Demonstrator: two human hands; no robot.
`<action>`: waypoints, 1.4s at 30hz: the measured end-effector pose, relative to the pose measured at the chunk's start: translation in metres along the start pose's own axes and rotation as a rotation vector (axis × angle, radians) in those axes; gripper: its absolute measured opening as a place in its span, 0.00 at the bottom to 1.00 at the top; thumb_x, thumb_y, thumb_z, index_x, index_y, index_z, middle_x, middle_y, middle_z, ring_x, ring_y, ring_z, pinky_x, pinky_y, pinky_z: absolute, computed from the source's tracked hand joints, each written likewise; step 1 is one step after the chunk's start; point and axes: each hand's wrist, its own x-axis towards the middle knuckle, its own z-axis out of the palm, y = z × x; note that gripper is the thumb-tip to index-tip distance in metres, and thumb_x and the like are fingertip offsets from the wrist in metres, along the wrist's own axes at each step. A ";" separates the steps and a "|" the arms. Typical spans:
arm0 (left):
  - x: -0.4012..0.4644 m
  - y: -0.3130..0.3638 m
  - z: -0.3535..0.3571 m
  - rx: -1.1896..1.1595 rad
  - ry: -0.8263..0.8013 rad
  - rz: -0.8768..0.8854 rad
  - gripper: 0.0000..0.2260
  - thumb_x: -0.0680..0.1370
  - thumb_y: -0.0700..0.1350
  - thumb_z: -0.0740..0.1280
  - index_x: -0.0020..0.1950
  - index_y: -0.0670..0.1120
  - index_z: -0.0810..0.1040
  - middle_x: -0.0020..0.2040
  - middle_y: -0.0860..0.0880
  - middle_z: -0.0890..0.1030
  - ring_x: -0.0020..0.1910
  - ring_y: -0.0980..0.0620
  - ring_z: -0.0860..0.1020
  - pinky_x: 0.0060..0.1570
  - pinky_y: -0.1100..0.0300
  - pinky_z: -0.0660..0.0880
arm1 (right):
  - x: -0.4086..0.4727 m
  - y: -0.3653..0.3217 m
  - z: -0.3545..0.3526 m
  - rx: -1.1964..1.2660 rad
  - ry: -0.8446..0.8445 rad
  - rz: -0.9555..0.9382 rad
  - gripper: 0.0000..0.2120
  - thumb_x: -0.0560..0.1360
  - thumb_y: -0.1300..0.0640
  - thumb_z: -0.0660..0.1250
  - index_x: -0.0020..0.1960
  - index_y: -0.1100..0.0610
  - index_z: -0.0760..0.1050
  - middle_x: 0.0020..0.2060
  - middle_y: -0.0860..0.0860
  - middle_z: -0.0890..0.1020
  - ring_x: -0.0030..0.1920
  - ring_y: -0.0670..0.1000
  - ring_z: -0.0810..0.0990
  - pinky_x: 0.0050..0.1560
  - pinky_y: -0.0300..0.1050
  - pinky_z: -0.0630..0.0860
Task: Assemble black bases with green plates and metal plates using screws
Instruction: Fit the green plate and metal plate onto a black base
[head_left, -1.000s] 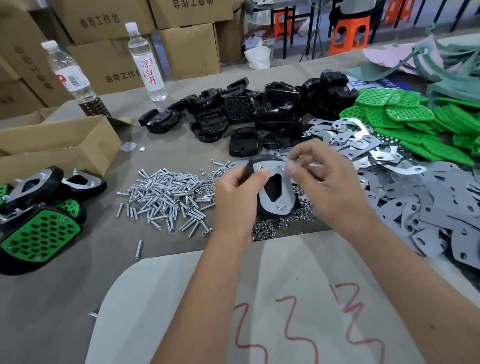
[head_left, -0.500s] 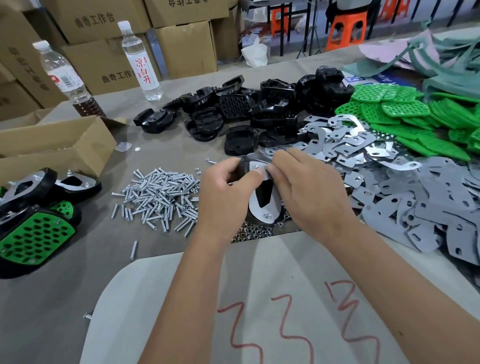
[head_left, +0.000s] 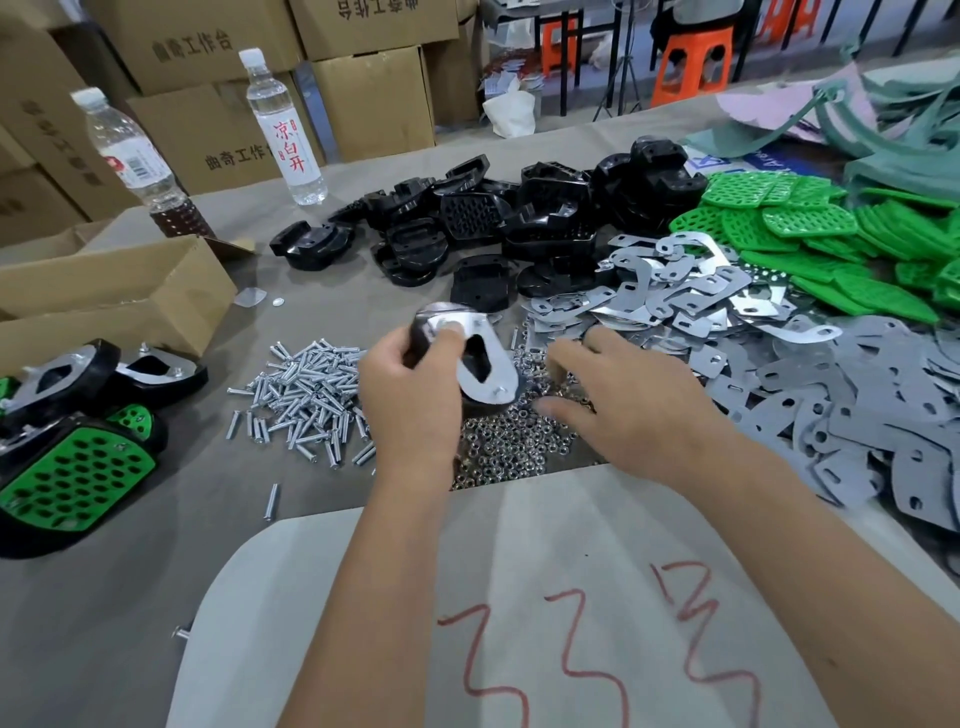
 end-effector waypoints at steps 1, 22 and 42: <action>0.002 0.000 -0.002 -0.049 0.040 -0.040 0.08 0.70 0.49 0.72 0.37 0.45 0.83 0.39 0.44 0.83 0.40 0.48 0.78 0.48 0.45 0.79 | 0.000 0.000 0.000 0.008 -0.041 -0.007 0.12 0.82 0.38 0.60 0.51 0.46 0.70 0.47 0.44 0.72 0.46 0.53 0.77 0.43 0.49 0.69; 0.013 -0.005 -0.008 -0.231 0.052 -0.332 0.04 0.76 0.42 0.67 0.49 0.44 0.78 0.38 0.48 0.79 0.29 0.53 0.73 0.18 0.67 0.63 | -0.003 -0.007 0.001 0.181 -0.040 -0.060 0.08 0.78 0.43 0.71 0.50 0.44 0.75 0.48 0.43 0.73 0.47 0.49 0.74 0.46 0.49 0.70; -0.007 0.002 -0.002 0.050 -0.541 -0.095 0.10 0.82 0.40 0.67 0.44 0.46 0.86 0.32 0.54 0.83 0.26 0.61 0.77 0.24 0.72 0.67 | 0.001 0.009 -0.006 0.908 0.434 0.012 0.12 0.71 0.64 0.80 0.42 0.47 0.86 0.36 0.45 0.85 0.38 0.49 0.82 0.43 0.49 0.83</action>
